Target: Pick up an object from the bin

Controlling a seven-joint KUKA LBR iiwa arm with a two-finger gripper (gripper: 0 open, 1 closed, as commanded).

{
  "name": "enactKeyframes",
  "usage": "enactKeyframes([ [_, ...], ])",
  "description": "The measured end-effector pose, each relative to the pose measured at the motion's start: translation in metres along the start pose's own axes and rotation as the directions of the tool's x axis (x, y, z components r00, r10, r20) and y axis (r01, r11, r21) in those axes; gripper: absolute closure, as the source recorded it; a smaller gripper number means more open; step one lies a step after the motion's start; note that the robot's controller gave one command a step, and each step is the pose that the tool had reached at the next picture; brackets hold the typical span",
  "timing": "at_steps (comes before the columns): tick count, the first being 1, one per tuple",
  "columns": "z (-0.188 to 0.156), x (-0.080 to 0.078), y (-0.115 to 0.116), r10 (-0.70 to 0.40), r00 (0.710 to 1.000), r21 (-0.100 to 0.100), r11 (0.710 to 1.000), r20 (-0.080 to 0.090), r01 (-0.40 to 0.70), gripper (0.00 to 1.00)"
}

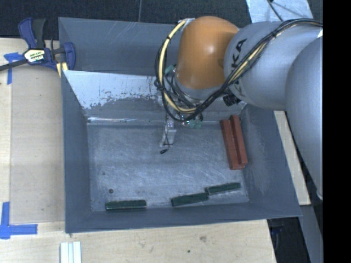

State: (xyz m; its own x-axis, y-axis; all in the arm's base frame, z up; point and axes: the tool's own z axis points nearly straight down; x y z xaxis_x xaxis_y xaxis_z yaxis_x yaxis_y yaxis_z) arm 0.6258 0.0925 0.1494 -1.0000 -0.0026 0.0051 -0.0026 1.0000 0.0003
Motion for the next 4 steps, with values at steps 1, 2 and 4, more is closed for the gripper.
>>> enactKeyframes([
  [1, 0.062, 0.044, -0.096, -0.069, 0.998, 0.002, 0.998, 0.006, 0.069, 0.00],
  [2, 0.042, 0.032, -0.182, -0.064, 0.998, 0.006, 0.998, 0.012, 0.064, 0.00],
  [4, 0.078, 0.139, -0.195, -0.162, 0.987, 0.006, 0.987, 0.020, 0.162, 0.00],
])
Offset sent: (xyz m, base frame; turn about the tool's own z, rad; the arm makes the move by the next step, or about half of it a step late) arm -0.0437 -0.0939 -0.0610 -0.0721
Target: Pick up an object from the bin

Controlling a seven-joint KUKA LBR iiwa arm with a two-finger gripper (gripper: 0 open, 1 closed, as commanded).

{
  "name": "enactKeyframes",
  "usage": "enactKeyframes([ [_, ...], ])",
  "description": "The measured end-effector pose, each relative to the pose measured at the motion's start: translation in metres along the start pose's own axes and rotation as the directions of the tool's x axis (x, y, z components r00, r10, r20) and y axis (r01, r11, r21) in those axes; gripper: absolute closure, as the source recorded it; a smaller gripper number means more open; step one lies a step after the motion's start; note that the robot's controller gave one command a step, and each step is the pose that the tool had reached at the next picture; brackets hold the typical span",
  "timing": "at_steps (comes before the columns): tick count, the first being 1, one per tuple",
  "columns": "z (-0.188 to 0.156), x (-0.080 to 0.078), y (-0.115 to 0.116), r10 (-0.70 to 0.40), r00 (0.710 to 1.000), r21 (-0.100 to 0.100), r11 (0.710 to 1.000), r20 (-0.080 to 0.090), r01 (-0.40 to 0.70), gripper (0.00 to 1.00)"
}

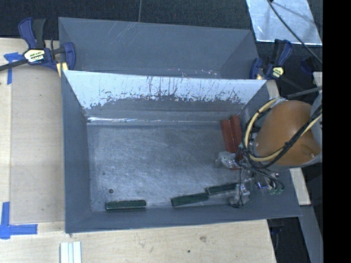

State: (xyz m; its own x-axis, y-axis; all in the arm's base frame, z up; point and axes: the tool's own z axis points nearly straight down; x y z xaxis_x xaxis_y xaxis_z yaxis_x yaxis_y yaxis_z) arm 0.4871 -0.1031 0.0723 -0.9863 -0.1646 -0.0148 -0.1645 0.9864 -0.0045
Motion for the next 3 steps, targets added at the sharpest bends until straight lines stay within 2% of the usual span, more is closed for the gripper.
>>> enactKeyframes([
  [1, 0.002, 0.003, 0.001, 0.000, 1.000, -0.003, 1.000, -0.008, 0.000, 1.00],
  [2, -0.128, -0.002, -0.017, -0.040, 0.999, -0.004, 0.999, -0.011, 0.040, 1.00],
  [3, -0.198, -0.045, -0.010, -0.397, 0.918, -0.003, 0.918, -0.003, 0.397, 1.00],
])
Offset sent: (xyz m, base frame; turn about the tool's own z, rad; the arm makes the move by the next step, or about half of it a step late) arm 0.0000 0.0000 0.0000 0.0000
